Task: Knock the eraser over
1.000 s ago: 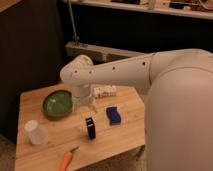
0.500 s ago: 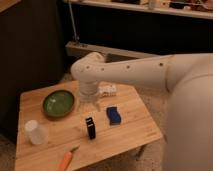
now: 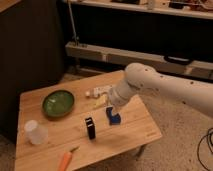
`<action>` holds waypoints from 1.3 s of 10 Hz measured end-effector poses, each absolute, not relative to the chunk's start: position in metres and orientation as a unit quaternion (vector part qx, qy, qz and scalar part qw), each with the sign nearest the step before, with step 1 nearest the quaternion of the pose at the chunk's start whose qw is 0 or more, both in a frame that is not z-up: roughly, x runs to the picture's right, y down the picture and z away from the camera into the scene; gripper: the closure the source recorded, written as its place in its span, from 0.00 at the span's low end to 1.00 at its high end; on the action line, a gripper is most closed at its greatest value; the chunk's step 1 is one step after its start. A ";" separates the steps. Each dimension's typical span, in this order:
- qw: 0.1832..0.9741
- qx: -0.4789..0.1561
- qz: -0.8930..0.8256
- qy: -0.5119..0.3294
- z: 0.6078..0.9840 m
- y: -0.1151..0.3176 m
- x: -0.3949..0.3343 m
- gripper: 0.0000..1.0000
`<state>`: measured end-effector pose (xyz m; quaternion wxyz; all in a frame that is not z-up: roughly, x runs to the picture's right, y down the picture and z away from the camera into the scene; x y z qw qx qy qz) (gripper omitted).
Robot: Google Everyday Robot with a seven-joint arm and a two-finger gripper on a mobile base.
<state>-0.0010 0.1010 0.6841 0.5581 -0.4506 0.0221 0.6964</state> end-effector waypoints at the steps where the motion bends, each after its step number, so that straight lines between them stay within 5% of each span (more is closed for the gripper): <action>1: 0.553 -0.463 0.693 0.006 0.685 0.112 -0.003 0.56; 5: 0.574 -0.410 0.708 -0.026 0.673 0.162 -0.025 0.98; 13: 0.536 -0.348 0.769 -0.010 0.713 0.164 0.006 1.00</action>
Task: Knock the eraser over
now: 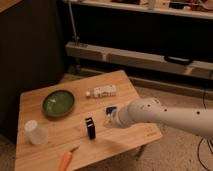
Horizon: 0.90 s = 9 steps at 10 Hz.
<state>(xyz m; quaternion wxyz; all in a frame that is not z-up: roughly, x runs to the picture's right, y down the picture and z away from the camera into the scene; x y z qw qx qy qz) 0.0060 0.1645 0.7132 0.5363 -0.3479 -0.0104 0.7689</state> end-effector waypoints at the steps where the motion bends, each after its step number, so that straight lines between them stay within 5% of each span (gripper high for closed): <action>1: 0.537 -0.352 0.767 -0.014 0.718 0.162 0.003 1.00; 6: 0.555 -0.393 0.733 -0.009 0.741 0.147 -0.043 1.00; 9: 0.563 -0.480 0.672 -0.038 0.718 0.156 -0.102 1.00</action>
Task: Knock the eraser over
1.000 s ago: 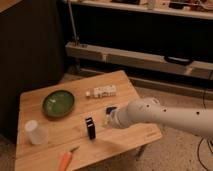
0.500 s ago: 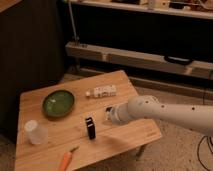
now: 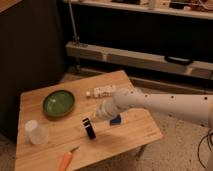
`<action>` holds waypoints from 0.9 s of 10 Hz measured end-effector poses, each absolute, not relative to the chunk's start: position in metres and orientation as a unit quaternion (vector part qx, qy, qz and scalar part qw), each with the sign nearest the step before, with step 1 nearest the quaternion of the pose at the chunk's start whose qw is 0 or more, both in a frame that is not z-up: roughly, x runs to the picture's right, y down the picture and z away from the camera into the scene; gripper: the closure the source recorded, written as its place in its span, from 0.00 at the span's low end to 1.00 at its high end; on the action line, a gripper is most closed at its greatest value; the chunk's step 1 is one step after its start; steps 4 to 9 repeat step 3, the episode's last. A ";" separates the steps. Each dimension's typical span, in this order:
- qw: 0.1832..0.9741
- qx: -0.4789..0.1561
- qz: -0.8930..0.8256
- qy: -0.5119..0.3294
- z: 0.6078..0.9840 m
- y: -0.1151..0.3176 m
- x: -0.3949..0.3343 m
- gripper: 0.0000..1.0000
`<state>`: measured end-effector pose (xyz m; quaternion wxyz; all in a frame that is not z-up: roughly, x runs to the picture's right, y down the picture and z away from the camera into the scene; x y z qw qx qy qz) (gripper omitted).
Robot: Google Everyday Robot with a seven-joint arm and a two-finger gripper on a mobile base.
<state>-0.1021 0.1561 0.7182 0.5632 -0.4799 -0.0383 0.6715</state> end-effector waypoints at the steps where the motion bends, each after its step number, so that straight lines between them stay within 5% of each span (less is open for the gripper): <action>1: 0.559 -0.526 0.639 -0.056 0.698 0.162 -0.127 1.00; 3: 0.555 -0.577 0.595 -0.073 0.664 0.171 -0.161 0.96; 9: 0.555 -0.577 0.595 -0.073 0.664 0.171 -0.161 0.96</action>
